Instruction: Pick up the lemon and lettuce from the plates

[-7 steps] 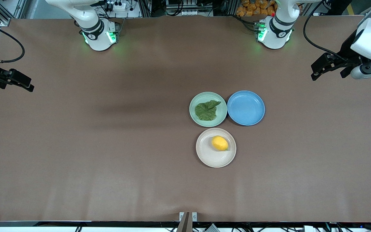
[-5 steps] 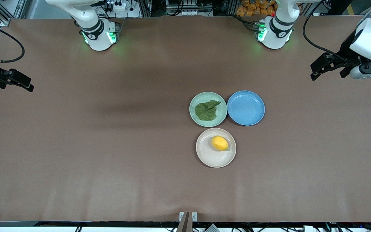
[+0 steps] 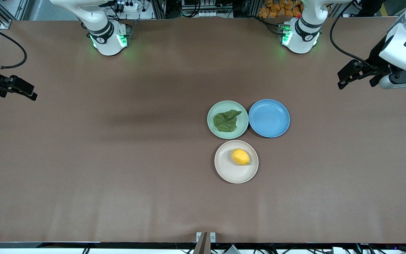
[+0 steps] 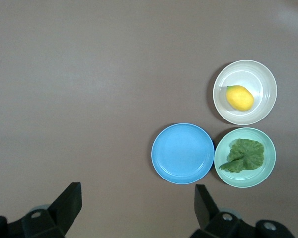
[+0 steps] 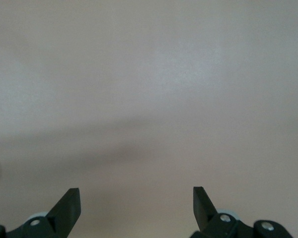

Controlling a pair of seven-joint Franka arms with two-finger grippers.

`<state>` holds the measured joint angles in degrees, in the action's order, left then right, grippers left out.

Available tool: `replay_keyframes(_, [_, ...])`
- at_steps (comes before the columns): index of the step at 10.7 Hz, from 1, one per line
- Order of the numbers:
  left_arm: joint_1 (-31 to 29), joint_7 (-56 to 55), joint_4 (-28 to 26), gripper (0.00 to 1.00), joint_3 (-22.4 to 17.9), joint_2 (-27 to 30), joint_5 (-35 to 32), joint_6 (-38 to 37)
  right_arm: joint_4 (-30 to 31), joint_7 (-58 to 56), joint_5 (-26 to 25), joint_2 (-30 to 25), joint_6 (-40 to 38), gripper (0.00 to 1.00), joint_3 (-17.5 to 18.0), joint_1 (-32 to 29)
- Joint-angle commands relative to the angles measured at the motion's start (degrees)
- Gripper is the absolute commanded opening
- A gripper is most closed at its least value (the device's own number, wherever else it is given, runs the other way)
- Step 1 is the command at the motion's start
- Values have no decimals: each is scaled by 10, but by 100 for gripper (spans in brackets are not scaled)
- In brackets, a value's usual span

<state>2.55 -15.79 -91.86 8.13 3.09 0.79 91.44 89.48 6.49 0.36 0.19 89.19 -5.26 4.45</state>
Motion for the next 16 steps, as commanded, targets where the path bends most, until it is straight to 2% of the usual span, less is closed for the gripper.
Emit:
replay_keyframes(1, [3, 5, 16, 100, 1, -19, 8, -13, 0, -8, 9, -3, -3, 100, -1, -3])
replay_keyframes(7, [7, 7, 17, 100, 0, -37, 7, -13, 0, -8, 8, -3, -3, 100, -1, -3])
replay_keyframes(9, [14, 3, 24, 100, 1, -79, 10, 10, 0, -8, 9, -3, -1, 100, -1, -2])
replay_keyframes(12, [50, -32, 85, 100, 0, -174, 11, 34, 0, -8, 9, -3, -1, 100, -1, -2])
replay_keyframes(16, [81, -116, 89, 100, 0, -255, 9, 140, 0, -8, 9, -3, -2, 100, -1, -2])
